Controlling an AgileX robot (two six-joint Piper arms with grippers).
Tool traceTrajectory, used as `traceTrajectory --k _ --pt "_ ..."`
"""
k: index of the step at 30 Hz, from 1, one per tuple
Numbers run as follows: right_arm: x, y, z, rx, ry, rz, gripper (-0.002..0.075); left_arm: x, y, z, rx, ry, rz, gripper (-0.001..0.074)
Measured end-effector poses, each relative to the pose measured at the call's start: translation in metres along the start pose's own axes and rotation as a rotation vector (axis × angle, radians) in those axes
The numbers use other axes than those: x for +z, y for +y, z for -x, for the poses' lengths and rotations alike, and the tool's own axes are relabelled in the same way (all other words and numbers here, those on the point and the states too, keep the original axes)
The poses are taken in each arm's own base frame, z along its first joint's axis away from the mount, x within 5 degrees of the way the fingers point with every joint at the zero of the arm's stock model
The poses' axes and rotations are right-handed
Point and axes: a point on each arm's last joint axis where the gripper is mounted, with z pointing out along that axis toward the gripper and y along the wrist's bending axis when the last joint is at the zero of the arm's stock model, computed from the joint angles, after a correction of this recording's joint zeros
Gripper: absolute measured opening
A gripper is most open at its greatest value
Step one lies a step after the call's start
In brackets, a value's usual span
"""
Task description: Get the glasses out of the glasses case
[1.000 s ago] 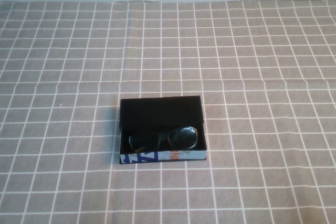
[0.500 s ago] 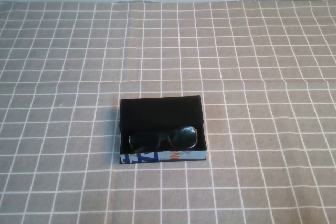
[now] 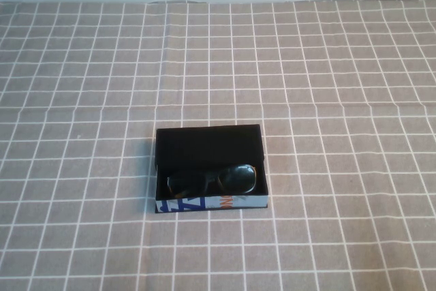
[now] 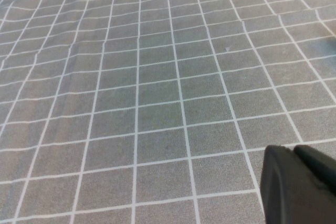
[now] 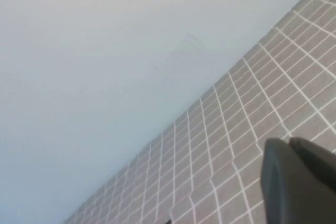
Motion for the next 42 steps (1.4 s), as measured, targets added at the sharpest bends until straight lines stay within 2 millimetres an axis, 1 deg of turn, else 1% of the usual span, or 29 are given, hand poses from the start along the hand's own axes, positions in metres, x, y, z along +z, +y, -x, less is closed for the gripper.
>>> traceTrajectory --k 7,9,12,16,19,23,26,28,29,32,35,36,40,42 --pt "0.000 0.001 -0.004 0.096 0.041 0.007 -0.0018 0.000 0.000 0.000 0.000 0.000 0.000 -0.0004" --pt "0.001 0.005 -0.004 0.094 0.078 0.010 -0.0018 0.000 0.000 0.000 0.000 0.000 0.000 -0.0004" --pt "0.008 0.026 0.004 0.038 0.182 0.009 -0.0018 0.000 0.000 0.000 0.000 0.000 0.000 -0.0004" --pt "0.024 0.054 0.013 -0.075 0.396 -0.014 -0.0018 0.000 0.000 0.000 0.000 0.000 0.000 -0.0004" --pt "0.041 0.072 0.021 -0.177 0.567 -0.050 -0.0018 0.000 0.000 0.000 0.000 0.000 0.000 -0.0005" --pt "0.067 0.087 0.031 -0.317 0.756 -0.104 -0.0018 0.000 0.000 0.000 0.000 0.000 0.000 -0.0004" --pt "0.093 0.099 0.038 -0.414 0.886 -0.103 -0.0018 0.000 0.000 0.000 0.000 0.000 0.000 -0.0004" --pt "0.115 0.106 0.042 -0.463 0.970 -0.086 -0.0018 0.000 0.000 0.000 0.000 0.000 0.000 -0.0004" --pt "0.126 0.106 0.042 -0.477 1.009 -0.085 -0.0018 0.000 0.000 0.000 0.000 0.000 0.000 -0.0004" --pt "0.160 0.117 0.042 -0.554 1.087 -0.036 -0.0018 0.000 0.000 0.000 0.000 0.000 0.000 -0.0004" --pt "0.190 0.130 0.029 -0.655 1.155 0.033 -0.0018 0.000 0.000 0.000 0.000 0.000 0.000 -0.0004" --pt "0.199 0.136 0.021 -0.697 1.180 0.056 -0.0018 0.000 0.000 0.000 0.000 0.000 0.000 -0.0004" --pt "0.231 0.157 -0.018 -0.900 1.289 0.170 -0.0018 0.000 0.000 0.000 0.000 0.000 0.000 -0.0004" --pt "0.240 0.170 -0.038 -1.002 1.332 0.258 -0.0018 0.000 0.000 0.000 0.000 0.000 0.000 -0.0004"
